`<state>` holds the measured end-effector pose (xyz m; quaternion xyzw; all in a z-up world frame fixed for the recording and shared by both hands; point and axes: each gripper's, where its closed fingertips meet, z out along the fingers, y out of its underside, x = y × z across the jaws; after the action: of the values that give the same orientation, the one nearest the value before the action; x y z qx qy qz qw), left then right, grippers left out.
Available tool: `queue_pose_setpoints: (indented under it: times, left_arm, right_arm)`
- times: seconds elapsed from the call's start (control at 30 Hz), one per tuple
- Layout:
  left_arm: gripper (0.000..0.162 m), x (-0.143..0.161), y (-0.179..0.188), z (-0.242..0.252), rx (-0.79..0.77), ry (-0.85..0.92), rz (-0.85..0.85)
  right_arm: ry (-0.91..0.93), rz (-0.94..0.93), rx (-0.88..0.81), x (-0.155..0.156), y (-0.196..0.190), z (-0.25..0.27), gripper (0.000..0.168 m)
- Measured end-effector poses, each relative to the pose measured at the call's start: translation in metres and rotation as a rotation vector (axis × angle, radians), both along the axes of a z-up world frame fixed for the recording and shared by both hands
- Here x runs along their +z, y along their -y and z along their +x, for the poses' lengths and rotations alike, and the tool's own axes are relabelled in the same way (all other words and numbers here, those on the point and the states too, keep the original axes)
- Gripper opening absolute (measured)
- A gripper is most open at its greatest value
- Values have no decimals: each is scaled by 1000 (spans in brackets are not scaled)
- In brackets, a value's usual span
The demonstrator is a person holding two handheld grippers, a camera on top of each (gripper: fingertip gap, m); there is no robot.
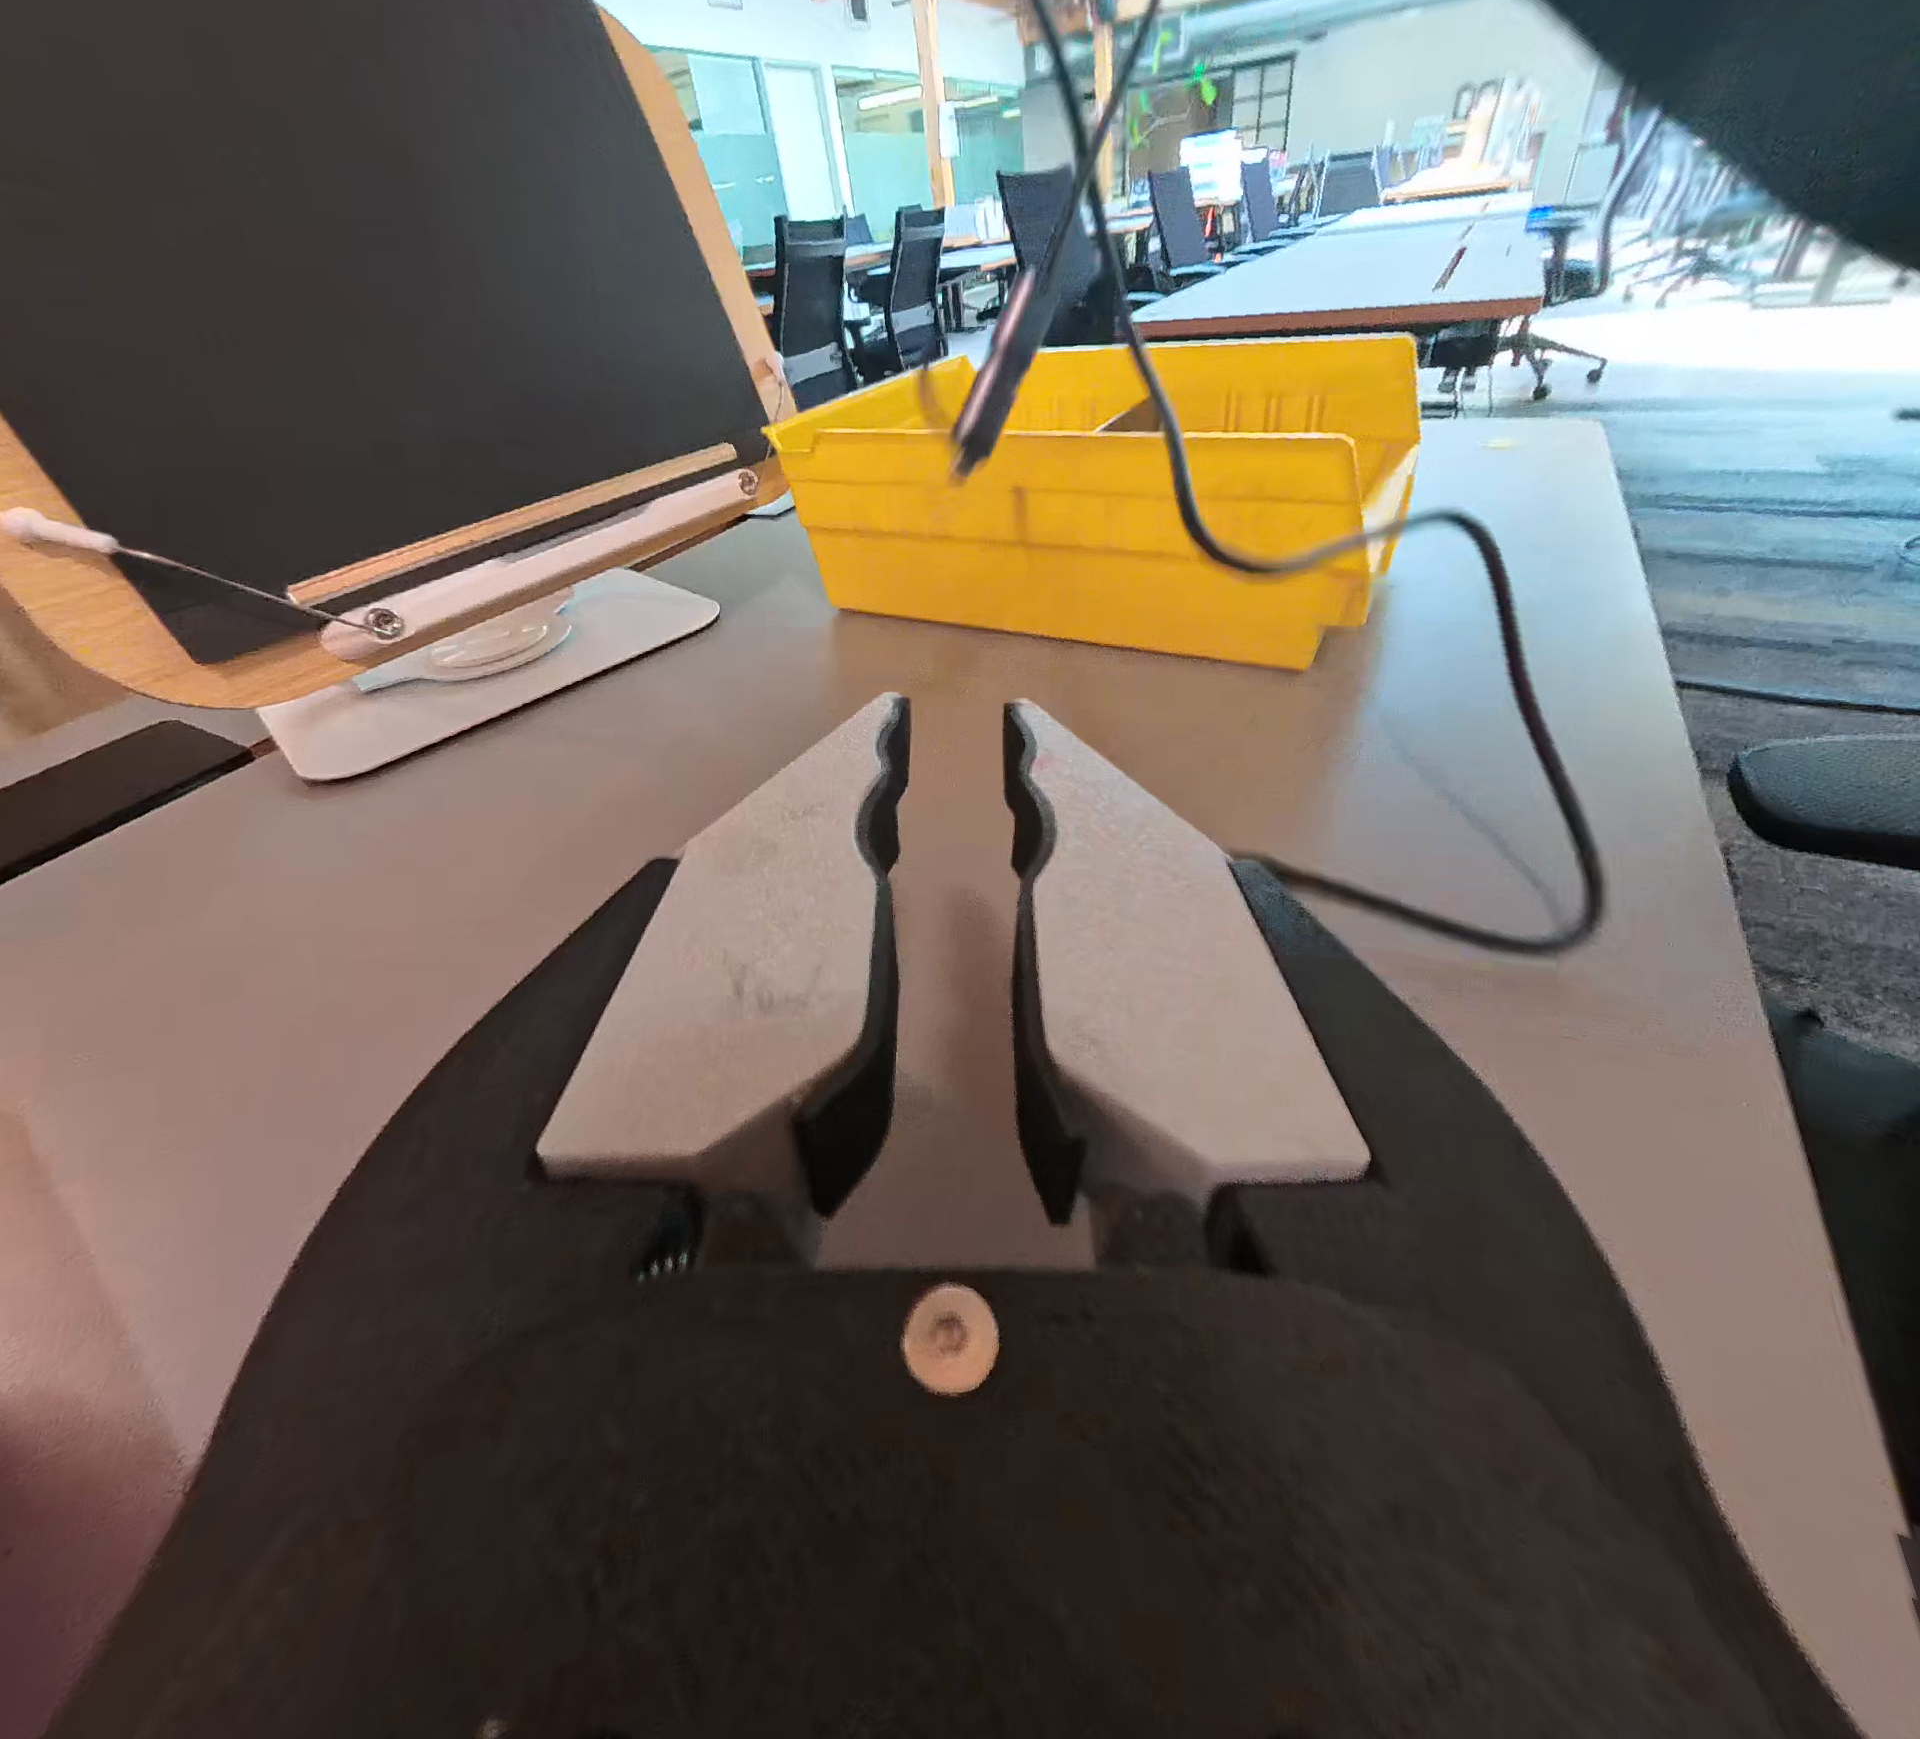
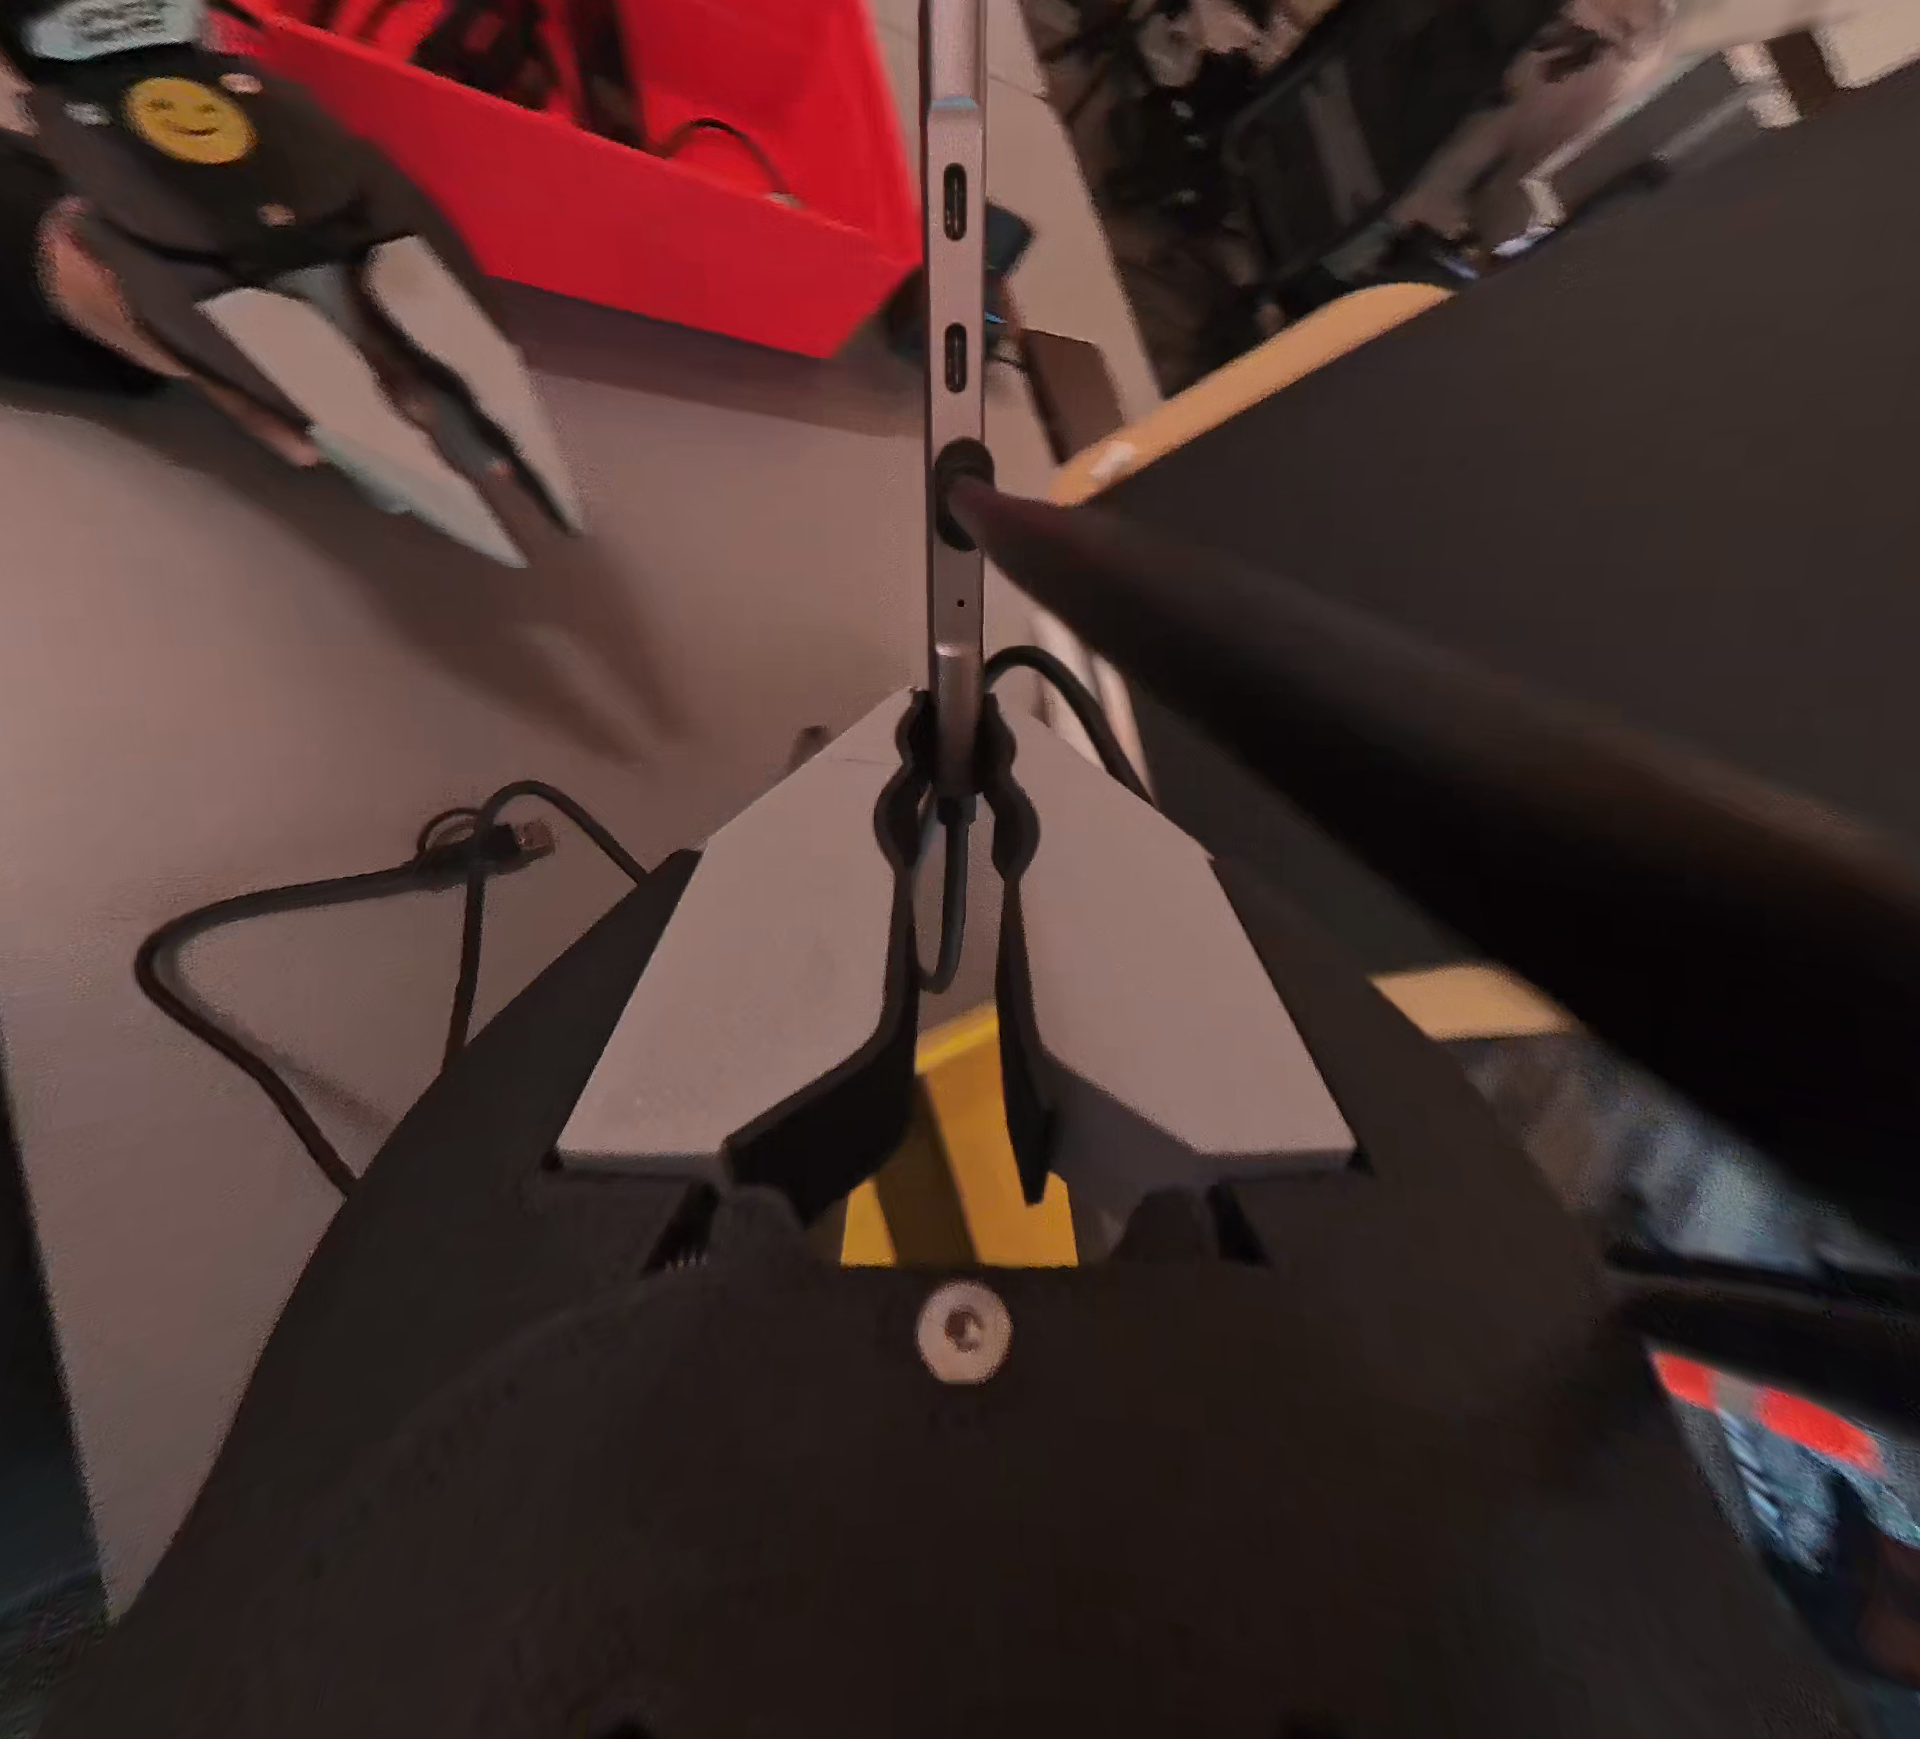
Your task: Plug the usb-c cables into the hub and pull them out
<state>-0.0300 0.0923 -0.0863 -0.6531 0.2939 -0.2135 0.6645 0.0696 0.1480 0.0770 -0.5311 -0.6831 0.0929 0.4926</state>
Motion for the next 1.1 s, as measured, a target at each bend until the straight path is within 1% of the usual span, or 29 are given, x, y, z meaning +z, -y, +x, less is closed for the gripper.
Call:
queue_pose_setpoints:
  times: [0.07, 0.17, 0.33, 0.4, 0.43, 0.47, 0.53, 0.63, 0.83, 1.0, 1.1]
  left_arm:
    - [13, -3, -2, -1, 17, -23, 0]
    - [10, -2, -2, -5, 28, -9, 3]
    - [9, -1, -5, -10, 40, 18, -13]
    - [9, -1, -5, -10, 40, 19, -13]
    - [9, -1, -5, -10, 41, 20, -13]
    - [9, -1, -5, -10, 42, 20, -11]
    - [9, -1, -5, -11, 47, 15, -6]
    - [9, -1, -5, -10, 48, 7, -2]
    - [8, -1, -6, -10, 48, 12, -6]
    - [8, -1, -5, -11, 50, 6, -5]
    - [8, -2, -6, -10, 47, 5, -5]
  right_arm:
    - [-6, 72, -60, 38, -15, 17, 6]
    - [1, 132, -152, 87, -34, 42, 6]
    - [-15, 252, -276, 167, -47, 81, 6]
    - [-24, 264, -338, 191, -59, 98, 6]
    - [-27, 249, -366, 198, -65, 105, 6]
    - [-25, 229, -389, 201, -72, 112, 6]
    - [2, 189, -420, 195, -84, 123, 6]
    - [31, 180, -444, 174, -96, 134, 6]
    - [32, 170, -421, 133, -115, 131, 6]
    - [-17, 168, -393, 131, -122, 132, 6]
    - [-41, 143, -354, 133, -116, 134, 7]
